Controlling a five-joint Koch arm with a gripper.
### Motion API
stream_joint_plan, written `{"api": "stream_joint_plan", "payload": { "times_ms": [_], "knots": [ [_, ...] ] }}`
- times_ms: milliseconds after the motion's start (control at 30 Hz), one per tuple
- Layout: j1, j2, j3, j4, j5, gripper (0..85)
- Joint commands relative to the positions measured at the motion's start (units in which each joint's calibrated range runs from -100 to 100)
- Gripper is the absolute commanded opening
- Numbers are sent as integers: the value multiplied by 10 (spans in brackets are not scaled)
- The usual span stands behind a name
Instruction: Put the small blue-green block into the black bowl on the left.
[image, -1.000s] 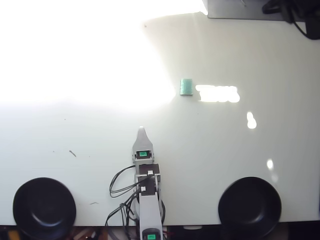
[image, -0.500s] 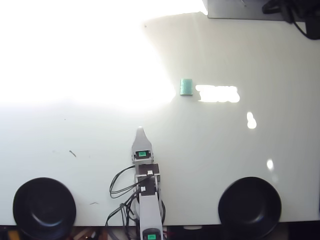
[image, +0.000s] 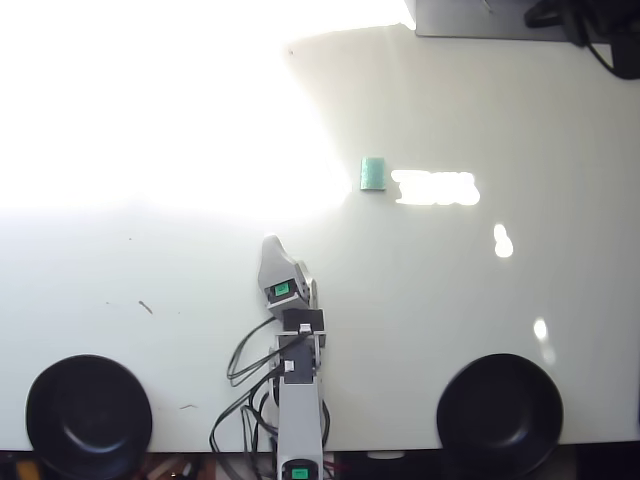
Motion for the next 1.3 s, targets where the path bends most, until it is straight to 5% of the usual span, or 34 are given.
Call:
{"api": "stream_joint_plan", "payload": {
  "times_ms": [0, 133, 500, 1267],
  "knots": [
    [-16, -6, 43, 18, -68, 467],
    [-42, 23, 72, 31, -138, 467],
    [-84, 151, 172, 84, -243, 463],
    [-136, 488, 258, 307, -377, 463]
  ]
}}
